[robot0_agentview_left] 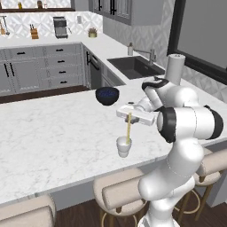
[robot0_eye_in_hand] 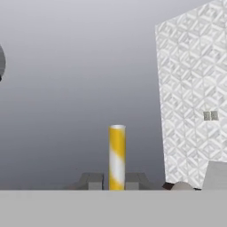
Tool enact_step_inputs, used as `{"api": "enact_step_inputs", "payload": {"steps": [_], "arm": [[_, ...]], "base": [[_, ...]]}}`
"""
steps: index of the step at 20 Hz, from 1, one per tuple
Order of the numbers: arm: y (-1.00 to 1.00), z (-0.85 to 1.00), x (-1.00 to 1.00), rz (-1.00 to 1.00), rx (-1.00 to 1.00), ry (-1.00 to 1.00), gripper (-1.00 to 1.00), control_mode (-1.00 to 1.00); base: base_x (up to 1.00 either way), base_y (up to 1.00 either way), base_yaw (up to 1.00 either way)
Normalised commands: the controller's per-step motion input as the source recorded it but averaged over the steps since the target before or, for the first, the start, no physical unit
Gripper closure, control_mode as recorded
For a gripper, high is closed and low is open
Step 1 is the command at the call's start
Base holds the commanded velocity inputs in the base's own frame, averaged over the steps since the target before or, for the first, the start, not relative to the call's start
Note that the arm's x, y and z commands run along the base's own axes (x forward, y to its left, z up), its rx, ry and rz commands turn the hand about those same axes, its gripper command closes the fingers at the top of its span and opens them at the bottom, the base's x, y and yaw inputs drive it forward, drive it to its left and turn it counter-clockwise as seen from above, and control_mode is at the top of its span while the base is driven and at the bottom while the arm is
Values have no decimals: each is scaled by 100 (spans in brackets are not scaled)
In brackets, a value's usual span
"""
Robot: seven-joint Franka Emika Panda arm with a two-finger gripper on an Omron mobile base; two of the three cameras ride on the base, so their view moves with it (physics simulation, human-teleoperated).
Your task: Take a straw from the drawer in front and place it inside the glass cup on the dining counter.
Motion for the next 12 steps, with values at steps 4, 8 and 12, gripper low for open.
{"api": "enact_step_inputs", "payload": {"steps": [4, 8, 12], "arm": [[-10, -4, 0, 0, -2, 0, 100, -100], [0, -8, 4, 0, -2, -1, 100, -100], [0, -14, 5, 0, -5, -2, 100, -100]], "base": [[0, 0, 0], [0, 0, 0], [0, 0, 0]]}}
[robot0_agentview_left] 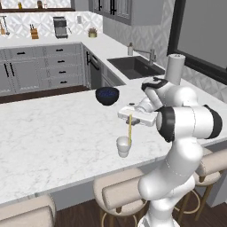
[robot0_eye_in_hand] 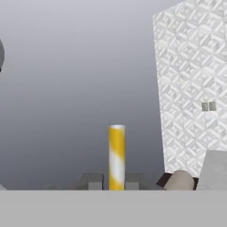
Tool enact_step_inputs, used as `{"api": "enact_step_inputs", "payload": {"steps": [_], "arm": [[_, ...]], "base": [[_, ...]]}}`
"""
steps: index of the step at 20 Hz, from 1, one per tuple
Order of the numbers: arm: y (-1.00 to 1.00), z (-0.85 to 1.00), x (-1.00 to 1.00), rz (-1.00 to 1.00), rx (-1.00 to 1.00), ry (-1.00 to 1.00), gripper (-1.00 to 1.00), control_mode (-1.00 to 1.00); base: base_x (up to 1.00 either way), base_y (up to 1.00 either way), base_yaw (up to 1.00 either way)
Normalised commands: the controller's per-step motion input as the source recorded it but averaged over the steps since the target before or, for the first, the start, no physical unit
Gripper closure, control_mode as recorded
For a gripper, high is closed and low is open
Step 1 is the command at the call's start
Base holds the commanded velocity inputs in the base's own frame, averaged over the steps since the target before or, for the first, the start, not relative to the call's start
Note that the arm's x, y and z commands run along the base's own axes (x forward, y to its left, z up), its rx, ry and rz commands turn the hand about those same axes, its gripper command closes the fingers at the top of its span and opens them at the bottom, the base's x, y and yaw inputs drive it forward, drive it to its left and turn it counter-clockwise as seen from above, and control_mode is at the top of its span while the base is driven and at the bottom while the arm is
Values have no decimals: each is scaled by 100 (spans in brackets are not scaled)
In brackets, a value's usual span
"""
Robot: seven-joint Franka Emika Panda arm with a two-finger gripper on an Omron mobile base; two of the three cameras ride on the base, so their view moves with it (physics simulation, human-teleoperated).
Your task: Take a straw from the drawer in front and place it inside the glass cup on the dining counter.
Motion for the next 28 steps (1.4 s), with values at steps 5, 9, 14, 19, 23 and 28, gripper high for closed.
{"api": "enact_step_inputs", "payload": {"steps": [5, 9, 14, 19, 23, 28], "arm": [[2, -4, 30, -2, -5, -2, 100, -100], [9, 0, 36, -2, -2, -3, 100, -100], [17, -25, 6, -2, 0, 0, 100, -100], [11, -26, 8, -2, 0, 0, 100, -100], [0, -22, 24, -1, 0, 0, 100, -100], [0, -19, 24, -2, 0, 0, 100, -100]], "base": [[0, 0, 0], [0, 0, 0], [0, 0, 0], [0, 0, 0], [0, 0, 0], [0, 0, 0]]}}
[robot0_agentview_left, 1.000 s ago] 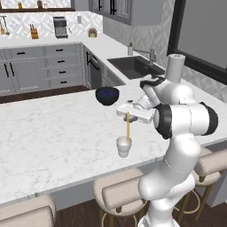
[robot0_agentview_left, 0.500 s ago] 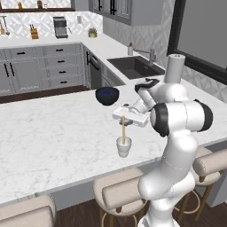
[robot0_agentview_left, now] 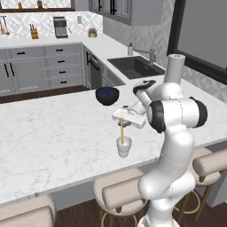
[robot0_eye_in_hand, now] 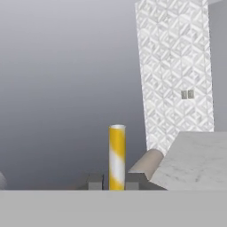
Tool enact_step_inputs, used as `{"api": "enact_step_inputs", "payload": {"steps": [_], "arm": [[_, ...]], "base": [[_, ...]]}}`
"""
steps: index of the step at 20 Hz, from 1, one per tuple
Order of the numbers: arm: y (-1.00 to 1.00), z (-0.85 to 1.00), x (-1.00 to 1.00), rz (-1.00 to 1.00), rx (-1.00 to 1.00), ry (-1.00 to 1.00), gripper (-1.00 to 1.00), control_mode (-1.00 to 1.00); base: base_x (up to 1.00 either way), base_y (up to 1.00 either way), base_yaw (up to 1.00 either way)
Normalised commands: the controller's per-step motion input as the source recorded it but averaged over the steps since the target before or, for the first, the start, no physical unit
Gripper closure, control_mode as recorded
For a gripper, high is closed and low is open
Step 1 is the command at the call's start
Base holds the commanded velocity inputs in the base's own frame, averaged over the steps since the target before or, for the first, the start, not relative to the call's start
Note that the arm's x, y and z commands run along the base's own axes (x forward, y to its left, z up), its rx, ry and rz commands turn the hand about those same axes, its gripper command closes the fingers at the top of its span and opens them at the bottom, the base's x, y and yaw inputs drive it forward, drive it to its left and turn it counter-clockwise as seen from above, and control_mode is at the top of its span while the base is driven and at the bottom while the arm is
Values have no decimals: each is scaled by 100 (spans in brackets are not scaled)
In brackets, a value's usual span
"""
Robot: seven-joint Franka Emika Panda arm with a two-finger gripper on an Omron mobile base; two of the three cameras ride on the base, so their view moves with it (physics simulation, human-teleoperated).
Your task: Take a straw from the drawer in front and place it inside the glass cup on the dining counter.
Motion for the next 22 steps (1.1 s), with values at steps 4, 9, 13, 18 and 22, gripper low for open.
{"api": "enact_step_inputs", "payload": {"steps": [4, 9, 13, 18, 22], "arm": [[0, -19, 24, -2, -1, 0, 100, -100], [0, -17, 30, -2, -2, 0, 100, -100], [0, -23, 13, -2, -1, 0, 100, -100], [11, -28, -32, -1, 0, 0, 100, -100], [10, -10, -56, -2, 0, 0, 100, -100]], "base": [[0, 0, 0], [0, 0, 0], [0, 0, 0], [0, 0, 0], [0, 0, 0]]}}
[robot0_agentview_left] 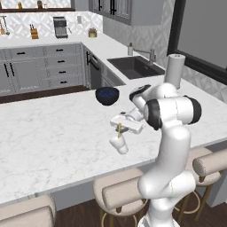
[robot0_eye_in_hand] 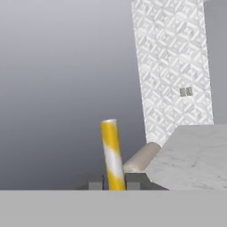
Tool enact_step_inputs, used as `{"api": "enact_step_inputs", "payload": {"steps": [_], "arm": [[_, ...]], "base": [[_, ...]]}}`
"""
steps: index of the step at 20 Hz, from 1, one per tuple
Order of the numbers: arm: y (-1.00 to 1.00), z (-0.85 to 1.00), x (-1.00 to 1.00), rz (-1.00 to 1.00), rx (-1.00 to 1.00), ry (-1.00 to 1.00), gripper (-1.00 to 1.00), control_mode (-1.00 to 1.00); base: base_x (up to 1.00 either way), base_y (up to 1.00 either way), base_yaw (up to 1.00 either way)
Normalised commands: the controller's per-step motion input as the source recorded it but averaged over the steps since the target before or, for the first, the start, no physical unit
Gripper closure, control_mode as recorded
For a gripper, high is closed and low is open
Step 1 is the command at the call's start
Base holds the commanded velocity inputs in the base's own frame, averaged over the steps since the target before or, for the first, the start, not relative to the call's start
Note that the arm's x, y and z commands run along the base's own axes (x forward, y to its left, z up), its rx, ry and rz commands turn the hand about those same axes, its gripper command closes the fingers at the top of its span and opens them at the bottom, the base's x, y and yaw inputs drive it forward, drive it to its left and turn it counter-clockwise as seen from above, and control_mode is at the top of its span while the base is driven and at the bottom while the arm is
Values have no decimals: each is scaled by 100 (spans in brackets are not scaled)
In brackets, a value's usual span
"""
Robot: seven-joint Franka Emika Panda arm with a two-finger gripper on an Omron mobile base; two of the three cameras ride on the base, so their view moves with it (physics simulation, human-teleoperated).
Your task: Take a straw from the drawer in front and place it inside the glass cup on the dining counter.
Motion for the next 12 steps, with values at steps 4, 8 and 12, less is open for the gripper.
{"api": "enact_step_inputs", "payload": {"steps": [4, 8, 12], "arm": [[-2, -2, -22, -10, -1, 0, 100, -100], [-21, 0, -3, -16, -5, 0, 100, -100], [-13, 0, 0, -12, -4, 0, 100, -100]], "base": [[0, 0, 0], [0, 0, 0], [0, 0, 0]]}}
